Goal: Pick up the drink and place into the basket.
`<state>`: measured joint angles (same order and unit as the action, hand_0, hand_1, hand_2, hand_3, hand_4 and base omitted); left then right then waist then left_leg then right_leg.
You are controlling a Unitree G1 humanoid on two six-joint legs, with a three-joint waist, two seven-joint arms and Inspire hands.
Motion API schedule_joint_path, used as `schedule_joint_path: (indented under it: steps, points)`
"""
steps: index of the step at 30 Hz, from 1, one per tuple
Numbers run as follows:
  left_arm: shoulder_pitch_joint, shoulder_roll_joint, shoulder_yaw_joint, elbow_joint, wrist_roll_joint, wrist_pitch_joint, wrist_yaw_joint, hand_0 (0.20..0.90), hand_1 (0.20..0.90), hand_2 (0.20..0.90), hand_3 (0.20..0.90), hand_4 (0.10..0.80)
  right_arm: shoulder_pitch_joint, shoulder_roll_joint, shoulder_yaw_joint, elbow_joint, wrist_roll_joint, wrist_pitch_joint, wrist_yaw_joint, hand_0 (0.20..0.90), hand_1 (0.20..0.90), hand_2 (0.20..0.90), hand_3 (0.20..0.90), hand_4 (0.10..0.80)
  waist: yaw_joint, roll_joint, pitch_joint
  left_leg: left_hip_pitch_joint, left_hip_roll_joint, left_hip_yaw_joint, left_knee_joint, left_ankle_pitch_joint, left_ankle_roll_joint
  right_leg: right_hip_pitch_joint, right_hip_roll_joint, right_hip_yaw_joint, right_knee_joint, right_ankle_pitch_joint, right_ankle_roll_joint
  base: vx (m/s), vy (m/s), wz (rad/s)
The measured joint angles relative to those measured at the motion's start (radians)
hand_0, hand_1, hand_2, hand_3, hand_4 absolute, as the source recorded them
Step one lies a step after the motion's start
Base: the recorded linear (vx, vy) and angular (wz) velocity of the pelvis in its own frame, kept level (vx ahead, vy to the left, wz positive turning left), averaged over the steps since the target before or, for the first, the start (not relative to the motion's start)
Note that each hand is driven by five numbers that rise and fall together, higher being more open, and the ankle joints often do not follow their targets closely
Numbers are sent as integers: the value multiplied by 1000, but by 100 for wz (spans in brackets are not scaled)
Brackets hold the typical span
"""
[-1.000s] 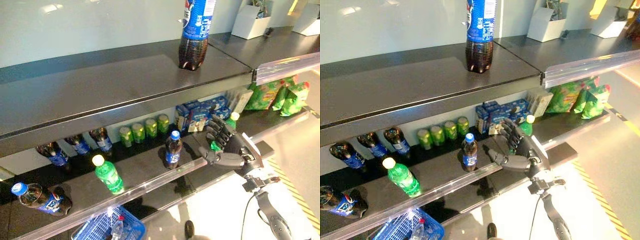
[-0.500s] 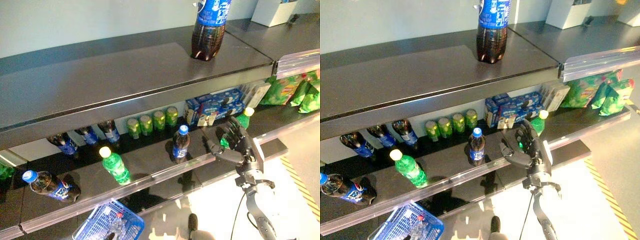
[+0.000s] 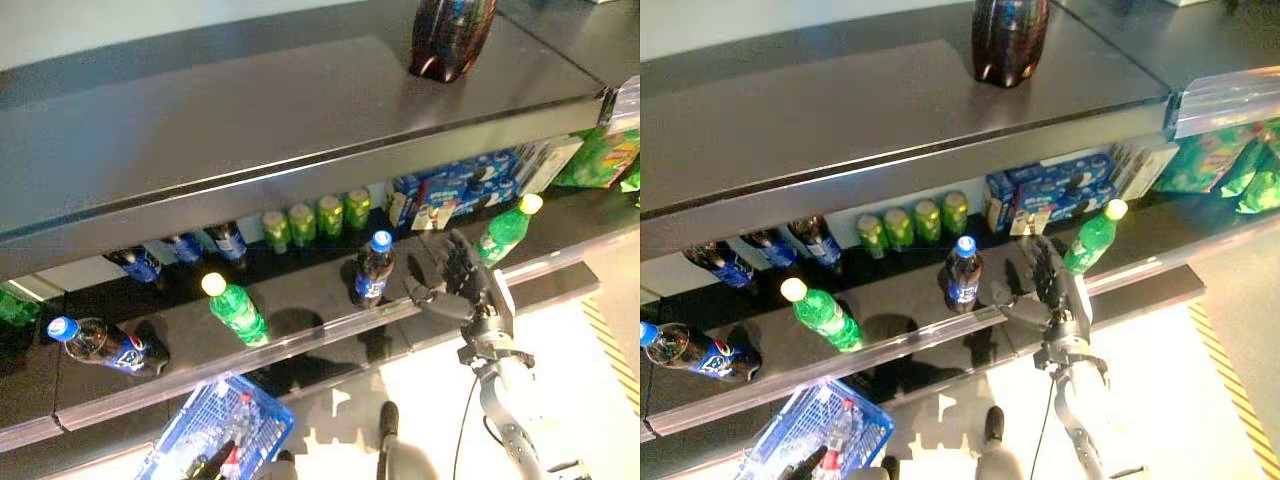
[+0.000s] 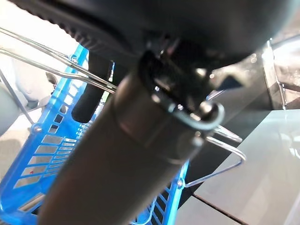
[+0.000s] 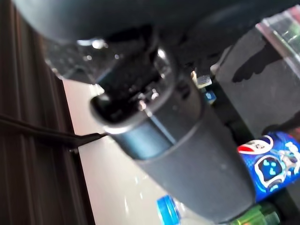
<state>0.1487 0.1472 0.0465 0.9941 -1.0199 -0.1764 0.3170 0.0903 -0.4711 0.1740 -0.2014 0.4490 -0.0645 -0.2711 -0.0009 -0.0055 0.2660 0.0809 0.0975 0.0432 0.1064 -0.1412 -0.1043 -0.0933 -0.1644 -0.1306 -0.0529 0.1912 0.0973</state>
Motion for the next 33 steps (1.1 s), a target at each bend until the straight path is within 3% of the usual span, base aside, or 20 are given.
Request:
schedule_joint_path:
  steps: [33]
  points:
    - [-37,18,23,5,-21,-5,-27,300,300,300,200,100,-48,-5,82,97,-97,1,57,900,900,900,900,800,65,-18,59,-16,12,-58,62,-11,-10,21,-1,-57,69,-37,-10,5,-11,5]
